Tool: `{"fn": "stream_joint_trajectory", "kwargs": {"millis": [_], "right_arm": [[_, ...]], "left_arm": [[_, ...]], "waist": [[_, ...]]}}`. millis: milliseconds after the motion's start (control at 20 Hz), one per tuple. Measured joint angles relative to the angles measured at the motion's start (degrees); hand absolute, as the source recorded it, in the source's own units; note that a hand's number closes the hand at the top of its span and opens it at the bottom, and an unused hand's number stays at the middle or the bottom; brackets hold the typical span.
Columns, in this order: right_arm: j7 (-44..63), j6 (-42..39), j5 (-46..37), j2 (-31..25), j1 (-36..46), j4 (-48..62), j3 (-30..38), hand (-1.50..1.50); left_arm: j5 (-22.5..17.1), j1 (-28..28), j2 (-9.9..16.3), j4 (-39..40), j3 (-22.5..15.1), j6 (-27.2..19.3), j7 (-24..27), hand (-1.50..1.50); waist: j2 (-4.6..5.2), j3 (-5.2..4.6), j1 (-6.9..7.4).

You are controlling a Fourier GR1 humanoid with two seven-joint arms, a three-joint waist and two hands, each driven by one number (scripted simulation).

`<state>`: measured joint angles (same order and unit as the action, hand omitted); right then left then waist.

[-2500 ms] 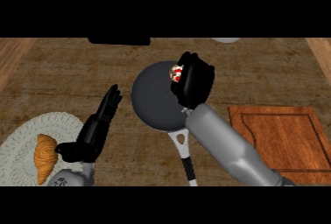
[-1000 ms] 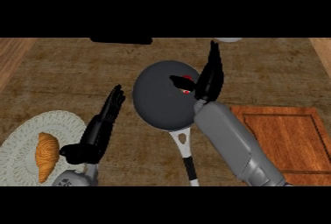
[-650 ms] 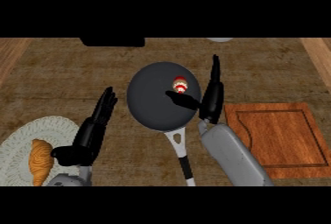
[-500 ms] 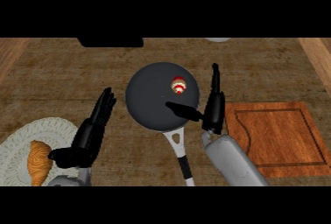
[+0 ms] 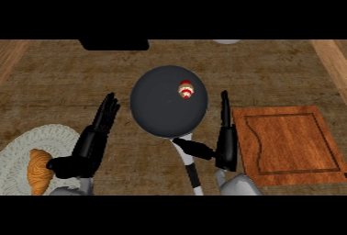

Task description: Pick the cupcake from the cutting board and place it in the pan

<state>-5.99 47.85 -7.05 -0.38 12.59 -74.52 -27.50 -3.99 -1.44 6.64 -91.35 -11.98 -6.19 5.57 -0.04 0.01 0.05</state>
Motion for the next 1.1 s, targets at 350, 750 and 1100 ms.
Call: {"fn": "stream_joint_trajectory", "kwargs": {"millis": [350,750,1100], "right_arm": [[2.68,-0.75,-5.46,-0.11,-5.95,-4.63,-2.61,-1.50],[8.84,-1.62,-13.04,-0.11,-8.91,-8.85,-2.60,-1.50],[12.12,0.95,-18.60,0.28,-9.03,-7.98,-4.13,-1.50]], "left_arm": [[1.40,-0.48,-1.39,0.92,1.10,1.18,-0.06,0.00],[1.90,0.73,-1.69,-0.37,2.76,3.05,-0.19,0.00],[3.44,-0.11,-3.30,2.16,3.23,3.78,1.49,0.00]], "waist": [[0.00,-0.02,-0.08],[0.00,-0.02,-0.05],[0.01,-0.02,-0.04]]}}
